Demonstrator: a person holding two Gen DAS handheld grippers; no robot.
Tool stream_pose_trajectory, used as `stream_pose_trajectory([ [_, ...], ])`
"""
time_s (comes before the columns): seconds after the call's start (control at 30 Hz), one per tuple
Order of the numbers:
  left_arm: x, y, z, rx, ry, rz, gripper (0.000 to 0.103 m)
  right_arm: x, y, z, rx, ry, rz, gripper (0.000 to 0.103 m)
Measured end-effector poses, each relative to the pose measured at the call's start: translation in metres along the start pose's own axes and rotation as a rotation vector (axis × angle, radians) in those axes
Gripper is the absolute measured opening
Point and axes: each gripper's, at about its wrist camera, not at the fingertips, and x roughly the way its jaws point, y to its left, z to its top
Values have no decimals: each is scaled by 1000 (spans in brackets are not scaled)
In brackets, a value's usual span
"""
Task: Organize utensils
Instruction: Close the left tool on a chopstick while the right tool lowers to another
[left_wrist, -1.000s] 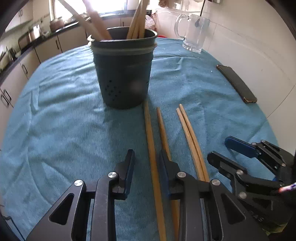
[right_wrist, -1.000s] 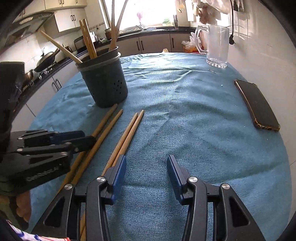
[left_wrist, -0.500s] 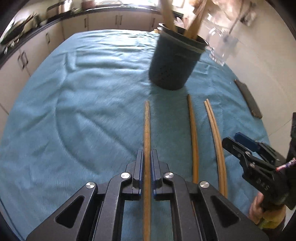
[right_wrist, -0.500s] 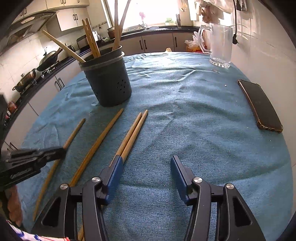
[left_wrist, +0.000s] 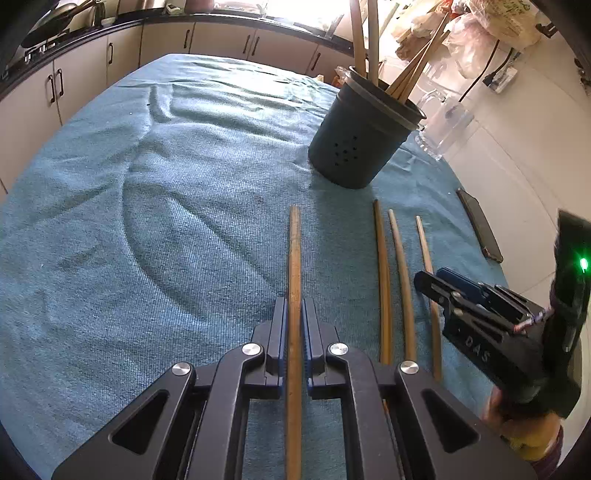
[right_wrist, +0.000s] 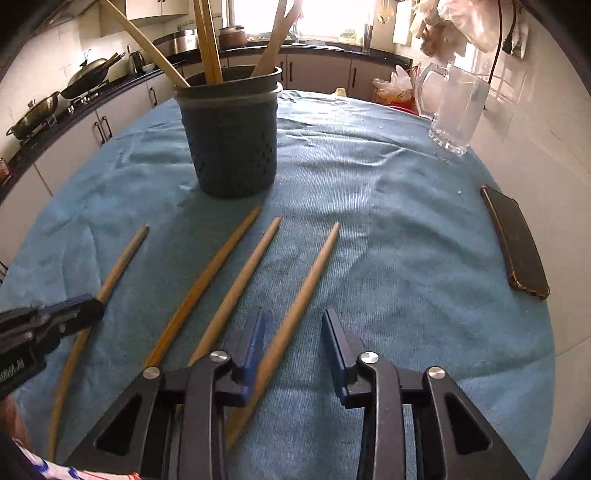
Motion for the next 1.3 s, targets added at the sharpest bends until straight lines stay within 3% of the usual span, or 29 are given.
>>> stream_pose_trajectory([
  [0.1, 0, 2, 0, -4, -1, -10, 8, -1, -3, 3, 6, 20, 8, 15],
  [0.23, 0, 6, -1, -16, 0, -35, 8, -6, -9, -5, -17, 45, 9, 9],
  [0.5, -1, 7, -1, -26, 5, -30, 8, -29, -55, -47, -1, 85, 2, 11],
  [0.6, -1, 2, 1, -19, 21, -1, 8, -31, -66, -50, 9, 90, -17, 35],
  [0.63, -1, 0, 1, -16, 33, 9, 8, -30, -69, -50, 14, 92, -16, 38],
  [0.87, 1, 0, 16, -10, 116, 84, 8, -14, -74, -29, 29, 99, 9, 37],
  [0.93, 2, 2, 21, -18, 134, 88, 8, -11, -73, -23, 33, 101, 12, 30],
  [1.13, 14, -1, 41, -2, 175, 147, 9, 3, -76, -1, 42, 123, 18, 26],
  [1.3, 22, 2, 57, -6, 191, 172, 15, 9, -77, 9, 46, 134, 9, 25],
])
